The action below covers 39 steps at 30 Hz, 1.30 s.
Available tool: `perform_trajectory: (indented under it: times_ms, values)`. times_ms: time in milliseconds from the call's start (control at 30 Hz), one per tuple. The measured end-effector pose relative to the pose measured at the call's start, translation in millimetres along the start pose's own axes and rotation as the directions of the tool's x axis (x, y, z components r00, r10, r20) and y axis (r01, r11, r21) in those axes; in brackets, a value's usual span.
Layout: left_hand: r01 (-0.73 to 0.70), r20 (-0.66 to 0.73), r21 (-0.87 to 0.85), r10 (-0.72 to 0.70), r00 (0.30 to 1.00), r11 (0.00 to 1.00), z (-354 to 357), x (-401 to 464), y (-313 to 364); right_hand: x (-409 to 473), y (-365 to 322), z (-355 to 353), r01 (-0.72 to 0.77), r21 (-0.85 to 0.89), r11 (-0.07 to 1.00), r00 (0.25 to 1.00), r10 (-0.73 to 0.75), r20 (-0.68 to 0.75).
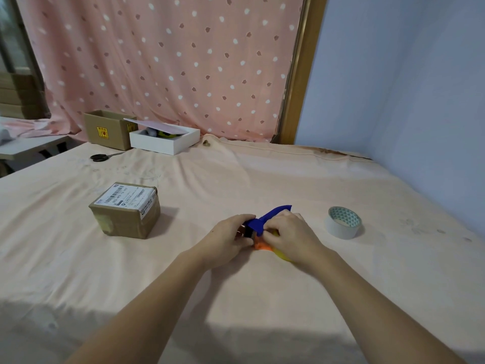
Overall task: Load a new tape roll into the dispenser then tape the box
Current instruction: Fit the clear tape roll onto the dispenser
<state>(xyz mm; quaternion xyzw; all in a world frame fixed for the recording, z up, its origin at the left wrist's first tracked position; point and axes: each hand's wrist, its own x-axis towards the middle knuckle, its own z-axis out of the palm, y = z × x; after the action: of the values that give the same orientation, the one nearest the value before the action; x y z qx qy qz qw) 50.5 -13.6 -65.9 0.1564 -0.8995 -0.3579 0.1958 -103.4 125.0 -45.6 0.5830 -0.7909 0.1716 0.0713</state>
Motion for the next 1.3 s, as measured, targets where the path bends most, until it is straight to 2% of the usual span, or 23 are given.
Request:
perform_trajectory:
  times_ms: [267, 400, 467, 533, 600, 700, 800, 900, 1067, 1167, 1300]
  values:
    - [0.039, -0.149, -0.041, -0.045, 0.988, 0.998, 10.1, 3.1, 8.3, 0.6, 1.3, -0.2, 0.022, 0.001, 1.0, 1.0, -0.022, 0.021]
    - [0.022, -0.149, -0.073, -0.033, 0.988, 0.997, 10.4, 3.4, 2.4, 0.4, 3.9, -11.7, -0.001, 0.185, 0.983, 0.996, -0.016, 0.087]
    - [0.013, -0.147, -0.074, -0.024, 0.989, 0.997, 9.7, 4.4, -0.4, -3.6, 10.1, -17.8, 0.008, 0.169, 0.986, 0.989, -0.033, 0.143]
    - [0.003, -0.133, -0.069, -0.012, 0.991, 0.998, 8.4, 4.8, -1.9, -9.9, 14.3, -19.9, 0.011, 0.096, 0.995, 0.996, -0.019, 0.085]
    - [-0.005, -0.102, -0.07, -0.002, 0.995, 0.998, 6.2, 4.5, -3.0, -15.6, 14.3, -21.0, -0.069, 0.087, 0.994, 0.998, 0.067, 0.022]
    - [0.001, -0.062, -0.059, -0.005, 0.998, 0.998, 0.5, 3.8, -3.6, -15.7, 17.8, -26.6, -0.172, 0.144, 0.974, 0.978, 0.152, 0.144]
    - [0.016, -0.039, -0.063, -0.019, 0.999, 0.998, -2.7, 2.9, -3.1, -11.8, 26.4, -37.3, -0.208, 0.172, 0.963, 0.925, 0.137, 0.354]
    - [0.036, -0.049, -0.103, -0.041, 0.998, 0.994, -2.6, 1.5, -4.5, -7.3, 29.3, -39.2, -0.215, 0.178, 0.96, 0.894, 0.119, 0.432]
    - [0.132, -0.153, -0.261, -0.176, 0.972, 0.956, -4.6, -1.8, -8.9, -6.1, 30.8, -34.8, -0.199, 0.139, 0.97, 0.911, 0.13, 0.392]
    - [0.148, -0.148, -0.278, -0.195, 0.97, 0.949, -4.0, -2.7, -9.0, -4.1, 28.0, -34.6, -0.155, 0.027, 0.988, 0.936, 0.138, 0.324]
    - [0.167, -0.112, -0.322, -0.212, 0.971, 0.932, -8.0, -2.7, -9.0, -3.3, 23.6, -33.1, -0.127, 0.077, 0.989, 0.944, 0.096, 0.317]
